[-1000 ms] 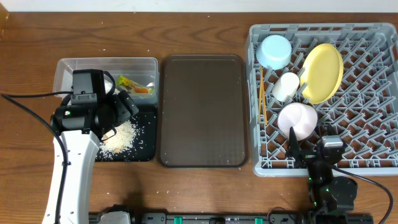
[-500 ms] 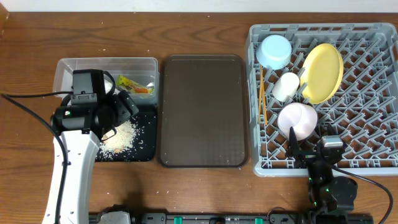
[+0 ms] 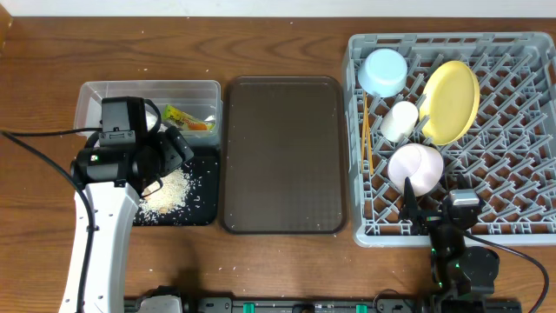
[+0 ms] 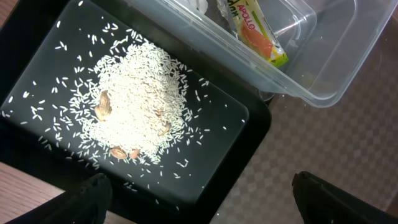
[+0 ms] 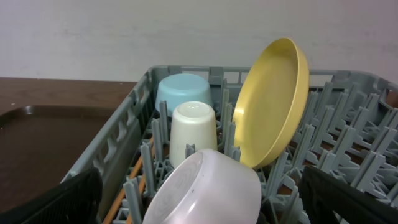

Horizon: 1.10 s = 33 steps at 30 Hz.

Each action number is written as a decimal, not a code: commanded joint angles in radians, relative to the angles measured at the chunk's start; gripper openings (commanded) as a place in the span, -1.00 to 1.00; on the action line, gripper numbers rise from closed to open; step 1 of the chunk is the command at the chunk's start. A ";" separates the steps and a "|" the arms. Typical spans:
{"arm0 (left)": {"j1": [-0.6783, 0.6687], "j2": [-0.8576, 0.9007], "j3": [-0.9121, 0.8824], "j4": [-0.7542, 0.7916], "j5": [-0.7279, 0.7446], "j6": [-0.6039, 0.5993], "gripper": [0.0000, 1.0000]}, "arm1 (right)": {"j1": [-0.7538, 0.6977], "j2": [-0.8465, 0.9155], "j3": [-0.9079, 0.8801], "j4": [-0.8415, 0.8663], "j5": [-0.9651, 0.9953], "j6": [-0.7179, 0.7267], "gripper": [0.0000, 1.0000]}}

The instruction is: Sort waste into correct bins and load items into the dishwasher rack

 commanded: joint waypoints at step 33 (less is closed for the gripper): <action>-0.030 -0.805 -0.634 0.146 -0.005 -0.014 0.92 | -0.021 -0.007 -0.002 -0.004 0.011 -0.014 0.98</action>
